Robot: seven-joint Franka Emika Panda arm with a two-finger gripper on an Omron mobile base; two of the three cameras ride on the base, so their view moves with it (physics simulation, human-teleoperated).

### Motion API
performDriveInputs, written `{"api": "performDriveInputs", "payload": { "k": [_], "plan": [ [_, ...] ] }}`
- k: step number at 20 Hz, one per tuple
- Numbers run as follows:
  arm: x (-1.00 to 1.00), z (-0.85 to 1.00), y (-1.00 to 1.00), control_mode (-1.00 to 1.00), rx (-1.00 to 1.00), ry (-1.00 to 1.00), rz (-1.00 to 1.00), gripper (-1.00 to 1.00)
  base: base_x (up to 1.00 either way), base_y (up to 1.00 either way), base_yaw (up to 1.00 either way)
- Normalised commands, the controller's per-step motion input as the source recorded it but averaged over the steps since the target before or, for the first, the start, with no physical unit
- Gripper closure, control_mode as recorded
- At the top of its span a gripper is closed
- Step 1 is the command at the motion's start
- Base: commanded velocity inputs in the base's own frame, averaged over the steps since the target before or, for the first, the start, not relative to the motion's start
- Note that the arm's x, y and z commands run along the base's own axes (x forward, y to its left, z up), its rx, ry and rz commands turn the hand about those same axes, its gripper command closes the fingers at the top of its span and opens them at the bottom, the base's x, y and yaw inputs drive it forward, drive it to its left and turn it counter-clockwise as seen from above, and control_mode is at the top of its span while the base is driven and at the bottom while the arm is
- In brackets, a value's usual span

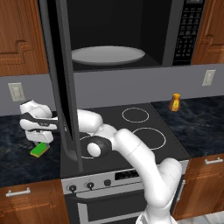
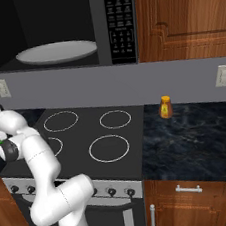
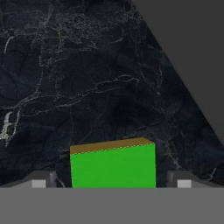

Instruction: Place the sponge inside the microwave to prepare for sanitizing.

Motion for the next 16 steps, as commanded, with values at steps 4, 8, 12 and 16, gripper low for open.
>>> {"api": "performDriveInputs", "payload": {
  "k": [4, 8, 12, 16],
  "plan": [
    [-0.41, -0.27, -0.21, -1.0, 0.0, 0.0, 0.0, -1.0, 0.0, 0.0, 0.0],
    [-0.45, -0.17, -0.27, -1.0, 0.0, -0.01, 0.0, -1.0, 0.0, 0.0, 0.0],
    [-0.44, -0.18, -0.29, -1.0, 0.0, -0.03, 0.0, -1.0, 0.0, 0.0, 0.0],
    [-0.36, -0.49, -0.26, -1.0, 0.0, -0.04, 0.0, -1.0, 0.0, 0.0, 0.0]
  ]
}}
